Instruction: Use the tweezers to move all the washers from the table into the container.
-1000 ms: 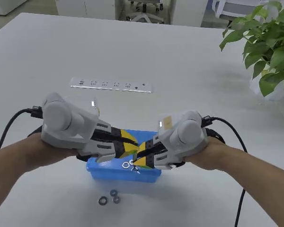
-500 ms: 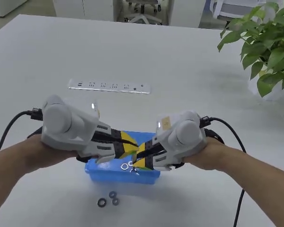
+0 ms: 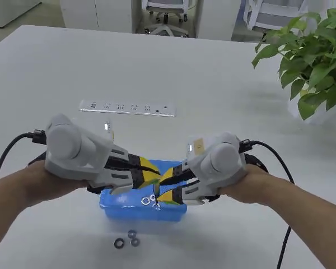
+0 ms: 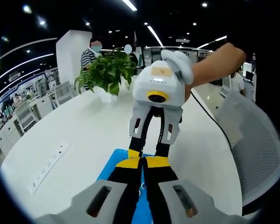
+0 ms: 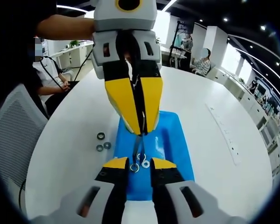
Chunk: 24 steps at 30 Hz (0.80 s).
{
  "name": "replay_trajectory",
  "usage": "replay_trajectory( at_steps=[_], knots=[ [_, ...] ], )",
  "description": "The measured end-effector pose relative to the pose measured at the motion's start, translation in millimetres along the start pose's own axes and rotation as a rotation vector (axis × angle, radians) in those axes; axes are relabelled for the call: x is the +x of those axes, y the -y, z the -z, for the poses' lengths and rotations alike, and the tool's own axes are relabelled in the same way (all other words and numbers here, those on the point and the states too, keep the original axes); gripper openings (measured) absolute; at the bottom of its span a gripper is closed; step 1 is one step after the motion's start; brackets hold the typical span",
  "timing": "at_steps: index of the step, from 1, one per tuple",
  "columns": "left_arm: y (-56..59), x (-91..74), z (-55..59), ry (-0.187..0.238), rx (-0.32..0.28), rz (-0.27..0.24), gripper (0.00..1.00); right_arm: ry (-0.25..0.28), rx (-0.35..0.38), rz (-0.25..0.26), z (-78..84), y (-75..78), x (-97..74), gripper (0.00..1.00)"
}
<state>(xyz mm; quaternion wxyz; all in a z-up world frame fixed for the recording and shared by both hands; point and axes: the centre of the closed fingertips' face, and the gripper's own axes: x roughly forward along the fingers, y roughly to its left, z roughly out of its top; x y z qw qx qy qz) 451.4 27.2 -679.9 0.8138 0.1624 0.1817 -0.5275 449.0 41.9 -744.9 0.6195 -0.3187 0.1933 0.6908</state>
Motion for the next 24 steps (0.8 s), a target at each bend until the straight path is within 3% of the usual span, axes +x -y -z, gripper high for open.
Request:
replay_trajectory(
  at_steps=[24],
  knots=[
    [-1.8,-29.6,-21.6,0.015,-0.023,-0.052,0.05,0.017,0.078,0.127,1.3,-6.9,-47.9,0.33]
  ],
)
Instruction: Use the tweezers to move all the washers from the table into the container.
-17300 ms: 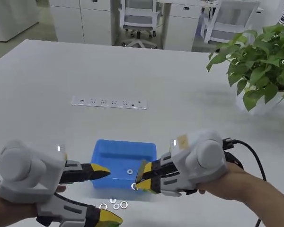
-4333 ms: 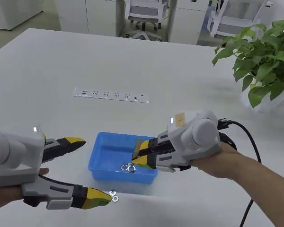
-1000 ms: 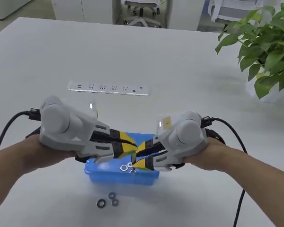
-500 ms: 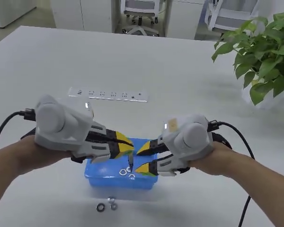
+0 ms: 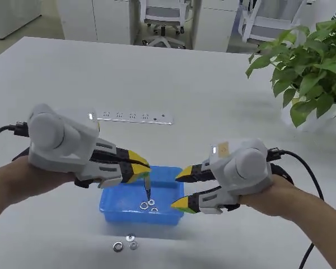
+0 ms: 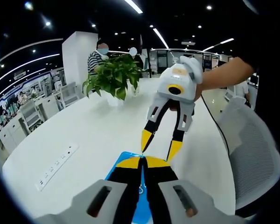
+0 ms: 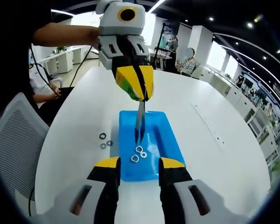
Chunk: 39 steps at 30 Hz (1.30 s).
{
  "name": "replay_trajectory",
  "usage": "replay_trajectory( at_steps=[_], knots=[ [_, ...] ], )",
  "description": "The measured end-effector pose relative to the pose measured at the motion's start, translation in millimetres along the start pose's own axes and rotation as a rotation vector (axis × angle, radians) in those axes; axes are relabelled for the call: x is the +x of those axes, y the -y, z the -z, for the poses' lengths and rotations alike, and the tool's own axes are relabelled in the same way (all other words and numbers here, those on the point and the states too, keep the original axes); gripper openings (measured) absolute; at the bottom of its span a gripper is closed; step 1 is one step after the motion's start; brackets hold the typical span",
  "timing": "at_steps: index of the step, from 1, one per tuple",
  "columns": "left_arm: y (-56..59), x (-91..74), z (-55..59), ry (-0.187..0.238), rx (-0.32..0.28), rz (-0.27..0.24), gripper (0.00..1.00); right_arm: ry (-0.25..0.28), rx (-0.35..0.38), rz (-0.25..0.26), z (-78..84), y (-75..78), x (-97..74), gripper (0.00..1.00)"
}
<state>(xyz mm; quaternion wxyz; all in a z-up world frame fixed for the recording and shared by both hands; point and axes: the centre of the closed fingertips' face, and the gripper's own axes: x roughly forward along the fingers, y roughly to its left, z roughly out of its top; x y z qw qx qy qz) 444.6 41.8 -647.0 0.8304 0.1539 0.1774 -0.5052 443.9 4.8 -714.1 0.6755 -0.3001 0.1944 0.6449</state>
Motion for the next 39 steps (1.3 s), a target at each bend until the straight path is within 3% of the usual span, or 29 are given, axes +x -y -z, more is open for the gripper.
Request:
replay_trajectory(
  at_steps=[14,29,39],
  knots=[
    [4.3,-19.0,-2.6,-0.016,-0.012,-0.029,0.05,0.027,0.105,0.053,4.9,-12.6,-19.1,0.45],
    [13.8,-34.7,-0.9,-0.033,-0.018,-0.046,0.05,0.048,0.142,0.1,9.2,-19.4,-28.6,0.59],
    [23.4,-41.7,6.5,-0.042,-0.028,-0.049,0.05,0.074,0.173,0.098,11.5,-27.3,-29.5,0.68]
  ],
)
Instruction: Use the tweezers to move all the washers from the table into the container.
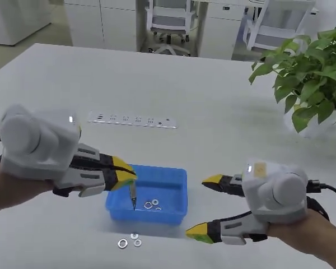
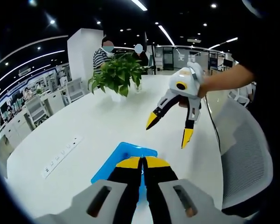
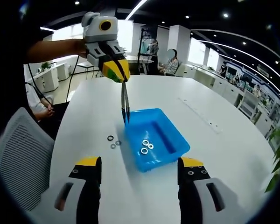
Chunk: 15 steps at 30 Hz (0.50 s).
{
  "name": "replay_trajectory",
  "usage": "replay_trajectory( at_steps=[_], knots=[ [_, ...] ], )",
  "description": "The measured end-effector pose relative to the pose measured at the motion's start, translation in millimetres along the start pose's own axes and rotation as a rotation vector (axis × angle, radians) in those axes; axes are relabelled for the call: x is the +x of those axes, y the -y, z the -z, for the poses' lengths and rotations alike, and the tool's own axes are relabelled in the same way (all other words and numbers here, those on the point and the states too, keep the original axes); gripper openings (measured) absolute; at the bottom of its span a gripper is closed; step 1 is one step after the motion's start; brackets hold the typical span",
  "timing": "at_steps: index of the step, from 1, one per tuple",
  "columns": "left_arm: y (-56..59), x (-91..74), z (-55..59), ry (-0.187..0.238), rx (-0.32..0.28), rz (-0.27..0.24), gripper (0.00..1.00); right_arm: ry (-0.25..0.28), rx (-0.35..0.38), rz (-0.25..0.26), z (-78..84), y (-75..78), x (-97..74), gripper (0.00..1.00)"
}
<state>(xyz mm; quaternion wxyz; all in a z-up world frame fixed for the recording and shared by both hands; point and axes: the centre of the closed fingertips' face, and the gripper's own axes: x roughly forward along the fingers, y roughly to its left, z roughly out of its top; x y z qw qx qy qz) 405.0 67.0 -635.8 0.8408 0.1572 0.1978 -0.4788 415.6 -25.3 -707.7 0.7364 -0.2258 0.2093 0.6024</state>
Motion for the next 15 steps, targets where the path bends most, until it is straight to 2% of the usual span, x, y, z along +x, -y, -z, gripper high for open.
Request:
replay_trajectory(
  at_steps=[15],
  knots=[
    [12.3,2.9,16.4,-0.004,-0.009,0.007,0.05,0.004,0.022,-0.023,4.0,-12.4,4.5,0.82]
  ],
)
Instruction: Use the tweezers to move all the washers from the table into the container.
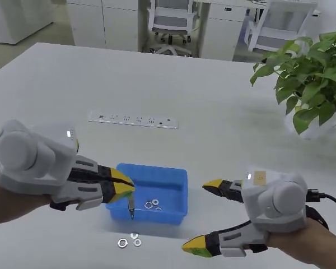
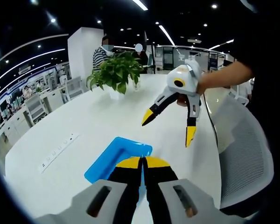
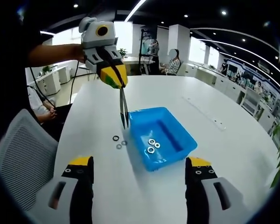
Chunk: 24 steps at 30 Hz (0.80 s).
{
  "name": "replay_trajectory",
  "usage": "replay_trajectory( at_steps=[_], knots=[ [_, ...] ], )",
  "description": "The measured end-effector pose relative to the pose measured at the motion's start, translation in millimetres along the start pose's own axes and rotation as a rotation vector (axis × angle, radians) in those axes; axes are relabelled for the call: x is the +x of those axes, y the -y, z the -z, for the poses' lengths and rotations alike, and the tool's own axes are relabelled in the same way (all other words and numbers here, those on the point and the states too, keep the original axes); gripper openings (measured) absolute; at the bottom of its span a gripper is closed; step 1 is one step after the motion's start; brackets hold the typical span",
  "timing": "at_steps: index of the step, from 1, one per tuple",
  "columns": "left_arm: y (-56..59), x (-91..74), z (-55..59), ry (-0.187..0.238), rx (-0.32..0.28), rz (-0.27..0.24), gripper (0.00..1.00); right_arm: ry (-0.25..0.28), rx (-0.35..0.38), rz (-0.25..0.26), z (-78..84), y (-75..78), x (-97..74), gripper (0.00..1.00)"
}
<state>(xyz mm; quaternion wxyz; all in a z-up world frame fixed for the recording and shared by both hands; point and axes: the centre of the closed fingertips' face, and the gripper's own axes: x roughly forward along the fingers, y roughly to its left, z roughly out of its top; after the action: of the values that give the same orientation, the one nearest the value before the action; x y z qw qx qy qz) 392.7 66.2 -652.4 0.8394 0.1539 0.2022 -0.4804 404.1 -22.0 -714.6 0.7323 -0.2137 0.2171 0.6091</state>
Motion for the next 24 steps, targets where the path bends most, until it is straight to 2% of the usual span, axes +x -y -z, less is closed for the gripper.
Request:
replay_trajectory(
  at_steps=[14,24],
  knots=[
    [6.7,10.9,18.5,-0.01,-0.004,0.019,0.06,-0.002,0.03,-0.016,5.8,-7.8,1.2,0.88],
    [6.6,16.9,26.3,-0.011,-0.015,0.019,0.06,-0.018,0.034,-0.017,12.8,-10.4,0.1,0.88]
  ],
)
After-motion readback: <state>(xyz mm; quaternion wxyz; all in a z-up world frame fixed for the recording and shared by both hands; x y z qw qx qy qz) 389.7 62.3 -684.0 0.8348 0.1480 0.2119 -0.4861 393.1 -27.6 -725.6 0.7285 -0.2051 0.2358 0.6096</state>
